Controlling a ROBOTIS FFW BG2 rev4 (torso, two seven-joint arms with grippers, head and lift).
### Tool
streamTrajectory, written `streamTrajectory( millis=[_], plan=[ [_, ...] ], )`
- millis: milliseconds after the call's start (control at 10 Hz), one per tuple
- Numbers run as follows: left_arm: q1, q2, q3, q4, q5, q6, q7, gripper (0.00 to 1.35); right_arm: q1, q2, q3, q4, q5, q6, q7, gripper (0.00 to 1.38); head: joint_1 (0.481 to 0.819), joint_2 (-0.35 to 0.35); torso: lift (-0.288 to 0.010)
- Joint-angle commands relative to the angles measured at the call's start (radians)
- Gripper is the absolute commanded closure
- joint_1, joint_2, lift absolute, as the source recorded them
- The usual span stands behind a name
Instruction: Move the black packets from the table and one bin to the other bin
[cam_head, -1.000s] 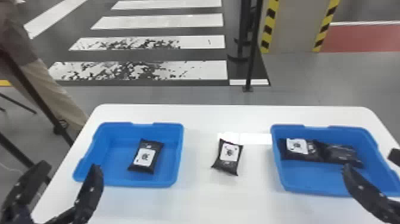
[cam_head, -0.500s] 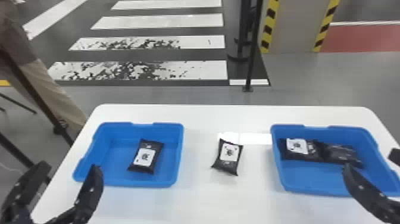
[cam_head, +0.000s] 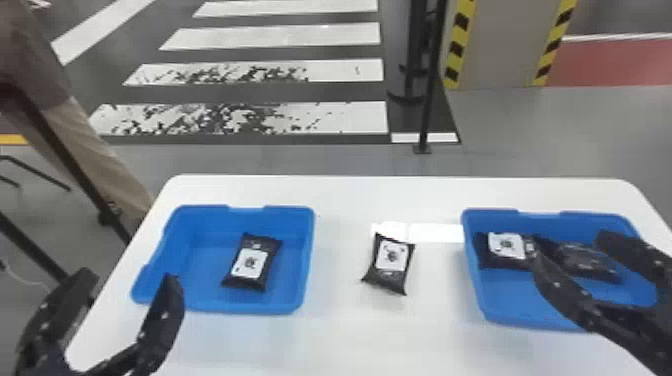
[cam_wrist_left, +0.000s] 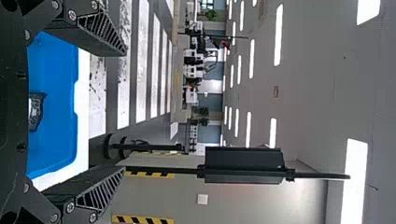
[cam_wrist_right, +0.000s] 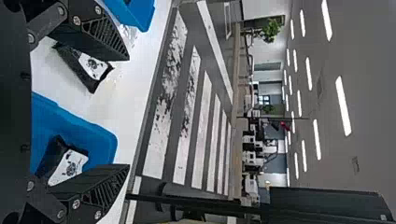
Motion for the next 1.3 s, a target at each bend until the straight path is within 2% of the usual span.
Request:
streamTrajectory(
  millis=[0, 500, 900, 1200],
  plan=[
    [-0.001, -0.004, 0.001, 0.0, -0.002, 0.013, 0.0, 0.18, -0.083, -0.022, 0.052, 0.078, 0.013, 0.048, 0.01, 0.21, 0.695, 0.113, -0.11],
    [-0.026, -0.004, -0.017, 0.015, -0.01, 0.021, 0.0, 0.18, -0.409, -0.091, 0.283, 0.475, 0.027, 0.09, 0.062, 0.21, 0.695, 0.17, -0.11],
    [-0.048, -0.004, -0.037, 0.037, -0.004, 0.021, 0.0, 0.18, -0.628, -0.117, 0.487, 0.723, 0.003, 0.09, 0.062, 0.21, 0.695, 0.227, -0.11],
    [-0.07, -0.004, -0.058, 0.064, 0.006, 0.021, 0.0, 0.18, -0.773, -0.123, 0.638, 0.883, -0.019, 0.038, 0.029, 0.21, 0.695, 0.266, -0.11]
  ],
)
